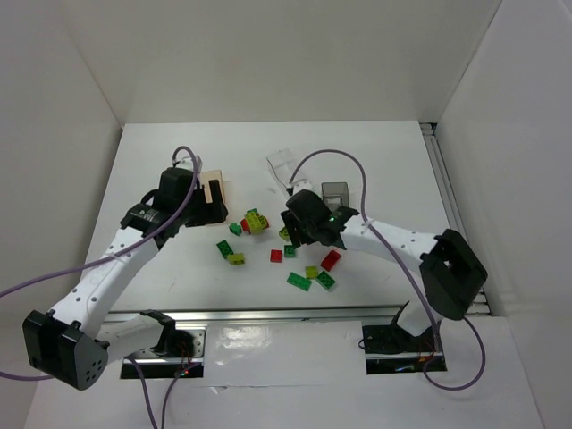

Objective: Sort the legos into containers by color

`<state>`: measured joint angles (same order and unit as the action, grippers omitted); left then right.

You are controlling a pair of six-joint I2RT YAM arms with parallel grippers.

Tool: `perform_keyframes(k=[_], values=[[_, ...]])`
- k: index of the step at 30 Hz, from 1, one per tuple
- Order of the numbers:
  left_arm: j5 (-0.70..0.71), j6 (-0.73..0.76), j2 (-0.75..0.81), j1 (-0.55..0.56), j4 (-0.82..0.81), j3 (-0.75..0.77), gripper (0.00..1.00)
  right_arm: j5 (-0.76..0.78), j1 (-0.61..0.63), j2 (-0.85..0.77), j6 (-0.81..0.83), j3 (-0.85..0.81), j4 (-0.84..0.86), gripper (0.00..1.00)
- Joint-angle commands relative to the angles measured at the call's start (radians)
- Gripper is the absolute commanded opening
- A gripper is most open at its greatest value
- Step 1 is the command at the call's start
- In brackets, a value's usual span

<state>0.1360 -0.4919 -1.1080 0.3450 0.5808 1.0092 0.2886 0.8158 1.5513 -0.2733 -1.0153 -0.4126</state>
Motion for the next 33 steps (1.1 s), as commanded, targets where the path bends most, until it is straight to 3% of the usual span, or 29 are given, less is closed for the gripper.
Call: perform_keyframes(k=[1, 4, 10, 21, 28, 31, 33], values=[[0.045, 0.018, 0.020, 0.005, 0.014, 0.063, 0.93, 0.154, -0.003, -0.118, -0.056, -0.092, -0.058, 0.55], [0.057, 0.018, 0.011, 0.005, 0.037, 0.072, 0.93, 0.225, -0.075, -0.155, -0.088, -0.092, -0.040, 0.55], [0.047, 0.018, 0.002, 0.014, 0.037, 0.072, 0.93, 0.166, -0.301, -0.088, -0.126, -0.123, -0.005, 0.55], [0.002, 0.009, -0.016, 0.014, 0.037, 0.081, 0.93, 0.123, -0.379, 0.069, -0.136, -0.201, 0.054, 0.59], [0.002, 0.009, -0.016, 0.014, 0.047, 0.091, 0.94, 0.089, -0.379, 0.113, -0.124, -0.210, 0.084, 0.74], [0.002, 0.009, -0.016, 0.014, 0.047, 0.091, 0.94, 0.089, -0.379, 0.096, -0.115, -0.210, 0.074, 0.92], [0.002, 0.009, -0.026, 0.014, 0.047, 0.091, 0.94, 0.109, -0.357, 0.044, -0.115, -0.201, 0.061, 0.97]])
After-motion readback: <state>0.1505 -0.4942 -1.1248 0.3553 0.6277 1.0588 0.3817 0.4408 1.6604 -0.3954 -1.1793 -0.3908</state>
